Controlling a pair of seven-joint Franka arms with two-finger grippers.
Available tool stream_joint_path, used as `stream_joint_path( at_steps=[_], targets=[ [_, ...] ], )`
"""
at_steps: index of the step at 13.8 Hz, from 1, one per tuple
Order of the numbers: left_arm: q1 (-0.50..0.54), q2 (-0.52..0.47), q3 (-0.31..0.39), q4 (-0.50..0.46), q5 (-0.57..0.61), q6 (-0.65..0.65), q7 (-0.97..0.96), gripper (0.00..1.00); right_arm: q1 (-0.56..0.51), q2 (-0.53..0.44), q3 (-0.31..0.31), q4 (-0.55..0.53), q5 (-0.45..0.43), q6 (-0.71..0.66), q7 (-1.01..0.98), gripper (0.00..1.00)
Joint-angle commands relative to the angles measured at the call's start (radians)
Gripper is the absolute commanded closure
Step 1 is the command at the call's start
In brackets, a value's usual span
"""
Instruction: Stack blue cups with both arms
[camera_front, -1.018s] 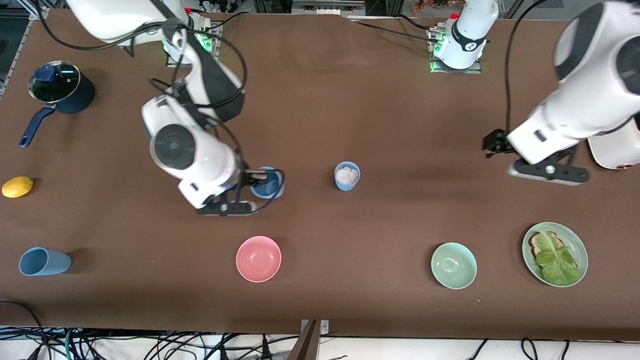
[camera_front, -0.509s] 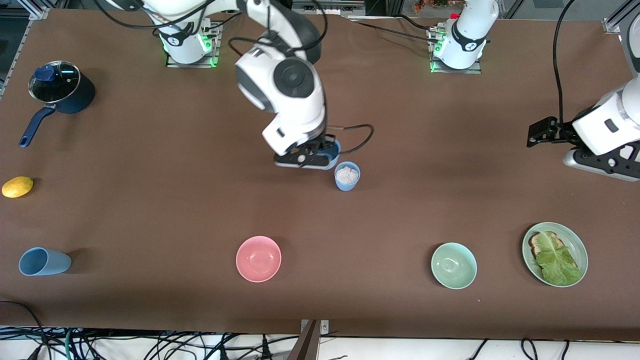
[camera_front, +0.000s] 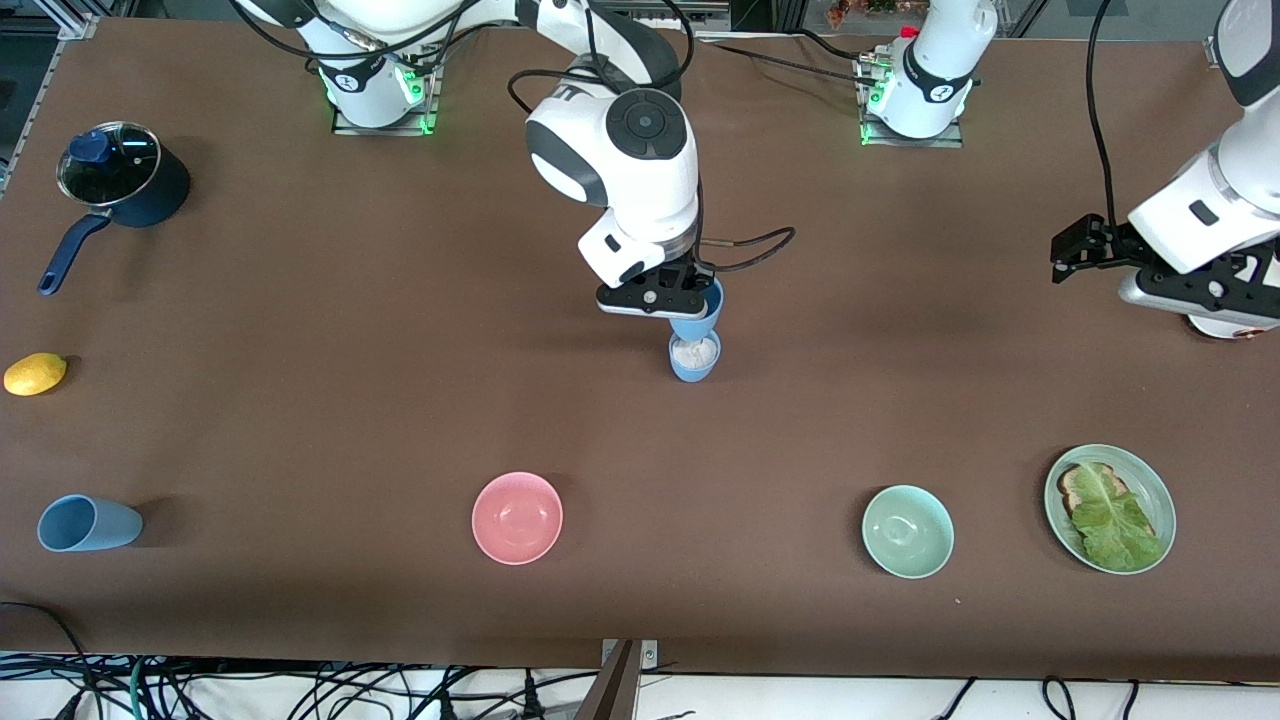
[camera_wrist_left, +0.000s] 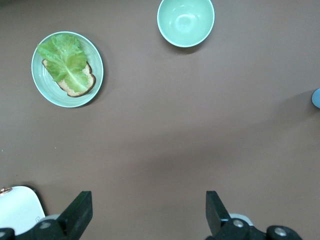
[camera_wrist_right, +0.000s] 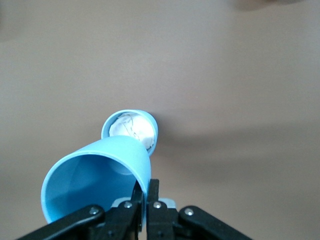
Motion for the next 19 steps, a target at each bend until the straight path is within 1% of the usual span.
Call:
stream_joint_path(
  at_steps=[1,3,5,7,8,11,12,17,19],
  targets=[
    [-0.029,-0.099,0.022,-0.125,-0.020,0.067,-0.031,0.00,0.012,0.023,-0.007,0.022,-0.018,0.031,0.013,1.00],
    [-0.032,-0.099,0.022,-0.126,-0.020,0.067,-0.031,0.00,0.015,0.025,-0.008,0.021,-0.018,0.033,0.013,1.00],
    [-0.064,-0.096,0.047,-0.121,-0.018,0.064,-0.028,0.00,0.016,0.027,-0.017,0.021,-0.018,0.033,0.013,1.00],
    [-0.067,-0.085,0.052,-0.113,-0.019,0.064,-0.030,0.00,0.016,0.033,-0.025,0.021,-0.020,0.034,0.010,1.00],
    [-0.064,-0.079,0.051,-0.103,-0.020,0.058,-0.030,0.00,0.016,0.036,-0.030,0.021,-0.020,0.039,0.005,1.00],
    [-0.055,-0.026,0.051,-0.023,-0.021,-0.002,-0.030,0.00,0.015,0.040,-0.033,0.022,-0.020,0.065,0.004,1.00],
    [-0.057,-0.018,0.049,-0.014,-0.021,-0.011,-0.030,0.00,0.016,0.046,-0.033,0.022,-0.020,0.069,0.005,1.00],
    [-0.060,-0.016,0.046,-0.009,-0.023,-0.013,-0.048,0.00,0.016,0.056,-0.039,0.021,-0.020,0.091,0.002,1.00],
    [-0.064,-0.016,0.045,-0.011,-0.021,-0.013,-0.051,0.00,0.016,0.062,-0.045,0.021,-0.038,0.094,0.004,1.00]
  ],
)
